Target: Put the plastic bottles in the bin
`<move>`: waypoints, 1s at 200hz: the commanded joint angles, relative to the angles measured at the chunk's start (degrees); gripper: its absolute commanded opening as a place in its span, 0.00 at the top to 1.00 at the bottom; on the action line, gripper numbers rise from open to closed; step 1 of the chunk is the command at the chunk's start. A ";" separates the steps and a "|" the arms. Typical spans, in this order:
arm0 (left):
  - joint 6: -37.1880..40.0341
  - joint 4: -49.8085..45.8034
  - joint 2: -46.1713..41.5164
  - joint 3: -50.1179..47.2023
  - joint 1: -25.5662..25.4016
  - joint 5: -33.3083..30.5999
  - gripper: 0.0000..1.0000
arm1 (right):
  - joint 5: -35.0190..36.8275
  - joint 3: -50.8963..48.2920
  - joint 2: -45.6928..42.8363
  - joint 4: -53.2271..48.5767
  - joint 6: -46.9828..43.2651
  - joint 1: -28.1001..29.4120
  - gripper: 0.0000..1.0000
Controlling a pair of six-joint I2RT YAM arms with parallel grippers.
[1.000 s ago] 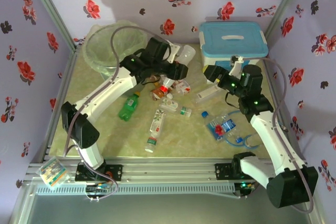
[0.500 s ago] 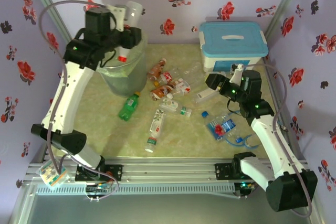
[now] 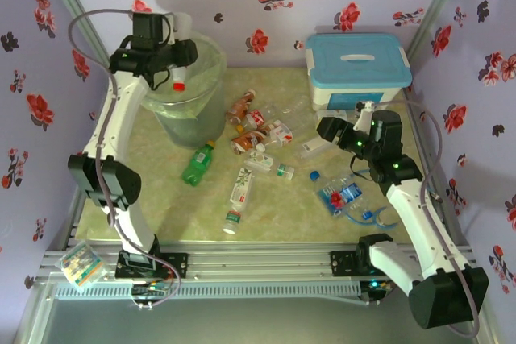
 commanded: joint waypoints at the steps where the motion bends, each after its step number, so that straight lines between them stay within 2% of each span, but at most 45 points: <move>1: -1.73 2.32 1.14 -1.63 -0.23 1.05 0.53 | 1.45 -0.55 -0.88 -2.08 -2.41 -0.29 0.22; 36: -1.93 4.08 1.00 -7.95 -0.29 1.44 0.53 | 2.37 -1.06 -0.87 -2.44 -3.17 -0.32 0.22; 66: -1.97 5.22 0.85 -12.63 -0.36 2.91 0.47 | 2.39 -1.33 -0.14 -1.98 -3.12 -0.32 0.21; 78: -2.02 5.63 0.89 -13.87 -0.34 3.31 0.41 | 2.41 -1.26 0.05 -2.02 -3.21 -0.31 0.21; 119: -2.12 6.09 0.48 -14.23 -0.29 3.44 0.10 | 2.47 -1.15 0.38 -2.27 -3.20 -0.31 0.21; 136: -2.02 5.75 0.43 -13.50 -0.31 3.44 0.01 | 2.69 -1.18 0.46 -2.37 -2.97 -0.33 0.21; 200: -0.84 4.49 -1.37 -12.95 -0.32 3.37 0.00 | 5.12 -0.77 1.13 -3.50 -1.67 -0.60 0.21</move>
